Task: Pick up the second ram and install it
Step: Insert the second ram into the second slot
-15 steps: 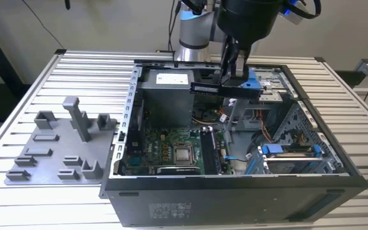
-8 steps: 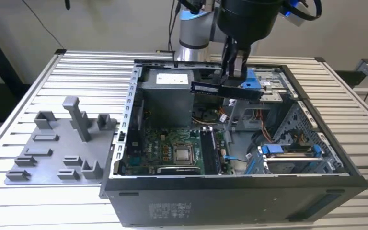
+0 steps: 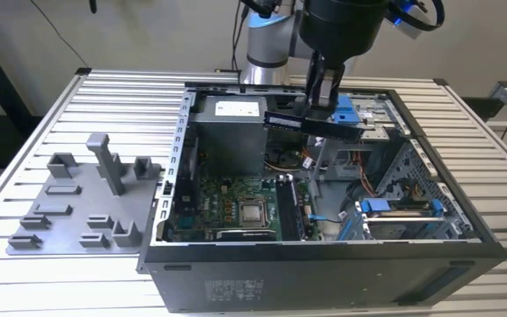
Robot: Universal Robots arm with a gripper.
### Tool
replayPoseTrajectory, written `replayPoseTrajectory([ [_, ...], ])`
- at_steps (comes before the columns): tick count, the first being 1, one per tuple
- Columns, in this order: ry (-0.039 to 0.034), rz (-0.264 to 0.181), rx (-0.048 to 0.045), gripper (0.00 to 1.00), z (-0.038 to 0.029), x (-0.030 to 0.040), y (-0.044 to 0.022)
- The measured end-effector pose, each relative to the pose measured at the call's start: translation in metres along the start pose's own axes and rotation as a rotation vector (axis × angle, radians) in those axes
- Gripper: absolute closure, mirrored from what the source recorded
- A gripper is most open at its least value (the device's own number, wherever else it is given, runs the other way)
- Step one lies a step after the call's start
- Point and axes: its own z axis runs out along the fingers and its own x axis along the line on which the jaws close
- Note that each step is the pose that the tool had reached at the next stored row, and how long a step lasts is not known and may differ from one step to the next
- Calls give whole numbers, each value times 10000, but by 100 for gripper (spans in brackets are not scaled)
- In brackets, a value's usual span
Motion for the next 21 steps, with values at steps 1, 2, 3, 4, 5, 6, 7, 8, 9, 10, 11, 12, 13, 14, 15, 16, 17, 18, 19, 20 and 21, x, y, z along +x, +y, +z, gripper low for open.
replayPoseTrajectory([
  [1,-1,70,7,86,1,0,0],
  [2,-2,140,14,86,2,0,0],
  [3,-3,207,20,86,3,0,0],
  [4,-4,265,26,86,3,0,0],
  [5,-4,302,29,86,3,0,0],
  [6,-4,329,32,86,3,0,0],
  [7,-5,348,34,86,4,0,0],
  [8,-5,364,36,86,4,0,0],
  [9,-5,379,37,86,4,0,0],
  [10,-5,392,39,86,4,0,0],
  [11,-6,404,40,86,4,0,0],
  [12,-6,412,40,86,4,0,0],
  [13,-6,418,41,86,4,0,0],
  [14,-6,424,42,86,4,0,0],
  [15,-6,433,43,86,4,0,0],
  [16,-7,449,44,86,4,0,0],
  [17,-7,476,47,86,5,0,0],
  [18,-8,522,52,86,6,0,0],
  [19,-9,595,59,86,9,0,0],
  [20,-10,686,68,86,12,1,0],
  [21,-11,786,77,86,14,1,0],
])
